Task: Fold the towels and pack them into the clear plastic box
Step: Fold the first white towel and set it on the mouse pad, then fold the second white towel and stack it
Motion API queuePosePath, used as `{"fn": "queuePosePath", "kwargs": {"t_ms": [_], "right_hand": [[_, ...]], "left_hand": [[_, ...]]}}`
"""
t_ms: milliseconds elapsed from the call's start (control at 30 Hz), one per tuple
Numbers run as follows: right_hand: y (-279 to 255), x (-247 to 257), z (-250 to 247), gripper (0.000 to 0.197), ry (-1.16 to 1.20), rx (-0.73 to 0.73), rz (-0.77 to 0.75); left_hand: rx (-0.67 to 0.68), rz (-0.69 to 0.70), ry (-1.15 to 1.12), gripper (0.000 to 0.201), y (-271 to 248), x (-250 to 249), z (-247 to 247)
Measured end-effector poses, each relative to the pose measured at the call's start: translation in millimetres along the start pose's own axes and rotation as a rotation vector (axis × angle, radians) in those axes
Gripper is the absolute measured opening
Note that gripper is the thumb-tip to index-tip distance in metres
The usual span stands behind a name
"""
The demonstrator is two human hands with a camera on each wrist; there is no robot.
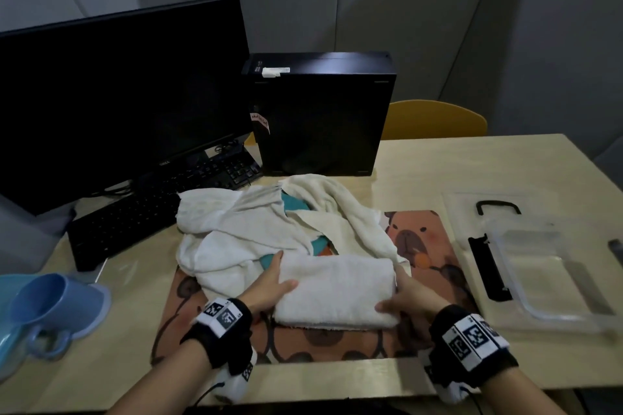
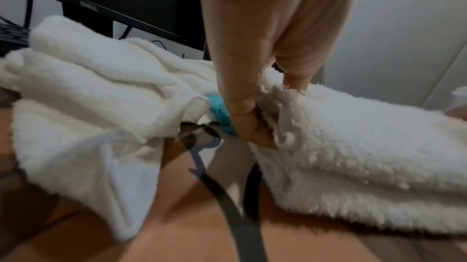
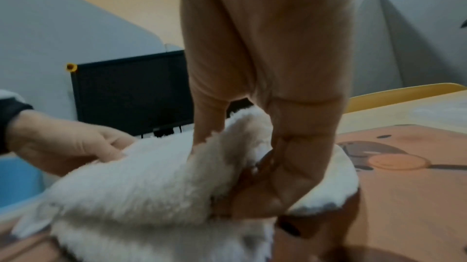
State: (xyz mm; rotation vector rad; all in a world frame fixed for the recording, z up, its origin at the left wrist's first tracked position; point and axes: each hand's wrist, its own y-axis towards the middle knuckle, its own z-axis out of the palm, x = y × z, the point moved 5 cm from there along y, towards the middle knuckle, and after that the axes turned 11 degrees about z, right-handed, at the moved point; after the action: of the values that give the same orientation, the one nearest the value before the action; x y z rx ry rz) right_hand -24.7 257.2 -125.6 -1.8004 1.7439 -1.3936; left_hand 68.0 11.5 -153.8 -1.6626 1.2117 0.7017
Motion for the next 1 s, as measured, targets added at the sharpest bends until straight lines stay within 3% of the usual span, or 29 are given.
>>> {"fn": "queuePosePath", "kwargs": {"t_ms": [100,167,233,300,400,567,667,733,800,900,1000], "right_hand": [[-5.6,0.9,-2.5,0.102,-0.005,-0.042,-0.028],[-12.9,7.5,-9.2,0.103,-0.100,-0.240,-0.055],[-18.8,18.4,-11.7,0.096,-0.261,-0.440,-0.107],[-14.3,26.5,6.5,0.087,-0.419,-0.371,-0.182],[6.2,14.7,46.9,0.087,-0.667,-0.120,-0.166],[19.8,5.6,51.9,0.087,-0.713,-0.062,-0.128],[15.9,22.7,30.2,0.077,-0.646,-0.113,-0.160],[15.8,38.0,3.3,0.056,-0.488,-0.301,-0.187],[21.8,39.7,-21.3,0.042,-0.396,-0.445,-0.083],[43.9,32.7,-25.0,0.032,-0.261,-0.230,-0.010],[39.1,57.3,-54.9,0.016,0.000,-0.314,-0.173]], "left_hand": [[-0.043,0.014,0.129,0.080,-1.6,-7.1,-3.0],[-0.176,0.059,0.340,0.080,-9.1,-22.5,-3.7],[-0.199,0.172,0.533,0.080,-13.7,-39.6,4.1],[0.000,0.190,0.662,0.079,-9.4,-41.7,20.7],[0.327,0.037,0.749,0.082,0.8,-17.4,37.8],[0.433,-0.009,0.718,0.090,6.9,-7.9,36.7],[0.455,-0.005,0.719,0.091,7.7,-11.7,34.4],[0.463,-0.018,0.700,0.090,6.1,-14.6,30.8],[0.456,-0.032,0.656,0.085,8.1,-20.3,24.2],[0.368,0.018,0.596,0.067,14.2,-40.0,7.7],[0.208,0.108,0.502,0.051,14.5,-73.6,-11.0]]}}
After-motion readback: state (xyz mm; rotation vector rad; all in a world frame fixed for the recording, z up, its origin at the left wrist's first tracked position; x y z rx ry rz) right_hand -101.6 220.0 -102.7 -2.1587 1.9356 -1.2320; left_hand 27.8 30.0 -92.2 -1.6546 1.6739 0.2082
